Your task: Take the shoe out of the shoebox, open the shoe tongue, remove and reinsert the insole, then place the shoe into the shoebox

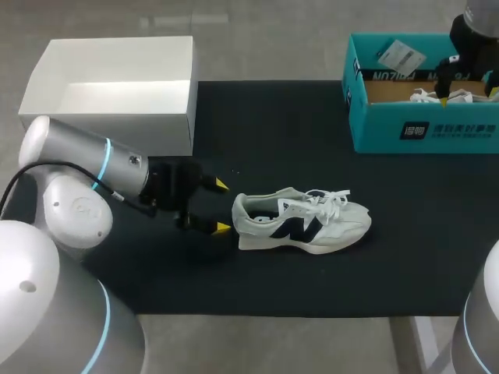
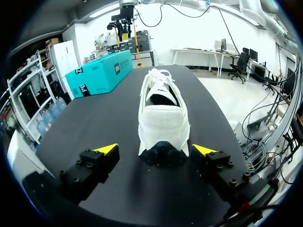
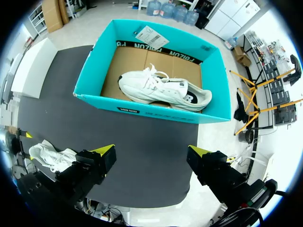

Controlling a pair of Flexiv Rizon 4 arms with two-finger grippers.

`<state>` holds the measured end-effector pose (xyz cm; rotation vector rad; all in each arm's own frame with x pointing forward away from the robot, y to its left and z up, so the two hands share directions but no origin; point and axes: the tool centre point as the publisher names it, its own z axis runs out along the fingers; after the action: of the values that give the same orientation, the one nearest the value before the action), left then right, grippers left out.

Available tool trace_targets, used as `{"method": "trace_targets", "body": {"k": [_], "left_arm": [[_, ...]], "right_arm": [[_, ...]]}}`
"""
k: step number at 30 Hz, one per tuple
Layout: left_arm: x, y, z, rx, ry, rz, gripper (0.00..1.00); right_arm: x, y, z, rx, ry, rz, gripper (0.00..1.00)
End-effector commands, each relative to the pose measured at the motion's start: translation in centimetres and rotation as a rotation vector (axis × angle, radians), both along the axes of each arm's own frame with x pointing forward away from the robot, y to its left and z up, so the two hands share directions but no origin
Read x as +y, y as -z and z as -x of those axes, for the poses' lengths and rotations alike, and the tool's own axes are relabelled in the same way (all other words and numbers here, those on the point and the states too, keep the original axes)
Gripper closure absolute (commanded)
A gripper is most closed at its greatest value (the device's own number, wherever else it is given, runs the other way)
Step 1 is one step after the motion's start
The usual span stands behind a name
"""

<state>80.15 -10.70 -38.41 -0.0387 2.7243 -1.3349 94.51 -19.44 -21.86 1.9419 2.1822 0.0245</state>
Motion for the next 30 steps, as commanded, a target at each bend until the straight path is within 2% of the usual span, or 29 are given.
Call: {"method": "trace_targets", "body": {"k": [1, 7, 30], "left_arm": [[-0.5, 1.1, -0.4, 0.025, -0.009, 0.013, 0.00], [-1.0, 1.9, -0.1, 0.101, -0.011, 0.047, 0.00], [-4.8, 4.6, 0.3, 0.136, 0.053, 0.031, 0.00]], "right_arm": [[0.0, 0.1, 0.1, -0.002, 0.001, 0.001, 0.00], [0.0, 0.1, 0.1, -0.002, 0.001, 0.001, 0.00], [0.0, 0.1, 0.1, -0.002, 0.001, 0.001, 0.00]]}}
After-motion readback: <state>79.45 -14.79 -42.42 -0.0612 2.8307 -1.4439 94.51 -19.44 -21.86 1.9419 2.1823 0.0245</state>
